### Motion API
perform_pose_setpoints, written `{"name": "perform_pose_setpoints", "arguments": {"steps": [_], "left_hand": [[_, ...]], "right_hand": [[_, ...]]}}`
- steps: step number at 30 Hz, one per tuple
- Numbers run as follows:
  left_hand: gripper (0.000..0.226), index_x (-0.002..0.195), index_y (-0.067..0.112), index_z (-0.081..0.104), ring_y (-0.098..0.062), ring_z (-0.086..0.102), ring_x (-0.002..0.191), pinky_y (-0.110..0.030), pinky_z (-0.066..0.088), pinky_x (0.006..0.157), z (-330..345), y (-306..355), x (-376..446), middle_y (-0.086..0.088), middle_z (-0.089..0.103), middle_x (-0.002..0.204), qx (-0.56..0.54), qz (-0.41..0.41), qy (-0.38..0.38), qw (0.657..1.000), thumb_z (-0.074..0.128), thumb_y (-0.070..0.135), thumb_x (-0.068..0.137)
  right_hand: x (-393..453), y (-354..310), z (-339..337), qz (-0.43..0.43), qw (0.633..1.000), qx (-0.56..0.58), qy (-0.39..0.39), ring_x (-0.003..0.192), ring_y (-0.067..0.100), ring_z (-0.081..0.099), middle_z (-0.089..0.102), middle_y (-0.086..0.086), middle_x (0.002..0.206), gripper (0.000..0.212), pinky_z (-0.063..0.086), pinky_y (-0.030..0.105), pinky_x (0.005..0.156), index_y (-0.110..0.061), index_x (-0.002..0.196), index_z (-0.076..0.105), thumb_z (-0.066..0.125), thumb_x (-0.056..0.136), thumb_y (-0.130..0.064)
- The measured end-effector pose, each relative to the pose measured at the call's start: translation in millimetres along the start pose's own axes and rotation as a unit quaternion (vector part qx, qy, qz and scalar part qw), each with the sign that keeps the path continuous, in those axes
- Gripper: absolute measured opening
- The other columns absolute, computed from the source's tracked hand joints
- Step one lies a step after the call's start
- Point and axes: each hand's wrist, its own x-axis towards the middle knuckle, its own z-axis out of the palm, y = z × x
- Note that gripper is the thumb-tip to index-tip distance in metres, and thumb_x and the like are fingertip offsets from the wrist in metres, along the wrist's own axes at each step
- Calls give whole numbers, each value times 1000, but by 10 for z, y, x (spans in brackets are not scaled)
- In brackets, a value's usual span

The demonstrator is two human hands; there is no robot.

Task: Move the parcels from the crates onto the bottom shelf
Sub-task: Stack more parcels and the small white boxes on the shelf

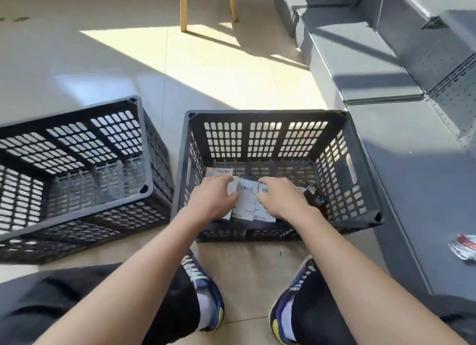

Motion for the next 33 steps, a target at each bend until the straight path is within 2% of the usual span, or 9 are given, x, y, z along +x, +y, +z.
{"name": "perform_pose_setpoints", "arguments": {"steps": [5,11,15,18,21,27,30,33], "left_hand": [[59,148,21,48,-26,44,140,-47,41,113,328,-130,547,-6,48,153,-5,-41,-47,998,53,45,95],[64,153,19,39,-38,32,144,-51,34,116,664,-294,951,-14,27,162,2,-100,-123,987,52,44,96],[61,151,20,37,-36,18,148,-56,33,114,865,-404,1103,-11,12,166,6,-130,-140,982,51,43,97],[57,148,22,37,-38,17,148,-56,36,110,1022,-494,1181,-10,5,166,15,-134,-157,978,52,41,96],[52,143,27,37,-42,19,144,-58,40,107,1149,-556,1237,-13,6,163,16,-134,-173,976,51,38,95],[53,146,32,25,-49,4,147,-66,37,107,1288,-601,1324,-17,-10,165,21,-126,-165,978,45,29,97],[60,151,31,18,-50,-5,150,-68,35,109,1314,-658,1329,-14,-17,166,19,-128,-156,979,44,22,98],[73,157,26,9,-49,-6,151,-63,38,110,1302,-713,1331,-13,-22,165,2,-142,-135,981,49,17,97]], "right_hand": [[536,126,210,17,999,5,-38,129,33,49,55,9,141,47,42,42,101,-28,143,49,47,97,-33],[985,278,456,11,997,-18,-81,129,31,49,55,6,141,44,44,43,99,-25,141,49,47,97,-30],[1292,364,606,-7,991,-47,-129,132,32,45,52,9,145,48,45,45,101,-20,145,43,48,100,-34],[1491,378,684,-14,985,-60,-163,136,34,41,48,11,147,51,42,46,102,-21,149,37,48,101,-33],[1683,318,753,-22,984,-65,-162,131,34,46,50,13,143,49,44,45,97,-22,148,39,47,101,-33],[1985,86,895,-34,987,-36,-154,120,35,54,54,15,135,41,50,43,92,-20,140,48,44,100,-29],[2058,-4,987,-33,987,-6,-155,119,35,54,55,14,134,42,50,42,90,-21,141,46,43,100,-26],[2102,-61,1045,-34,991,35,-126,122,34,53,56,12,138,48,50,44,92,-25,149,39,42,100,-23]]}}
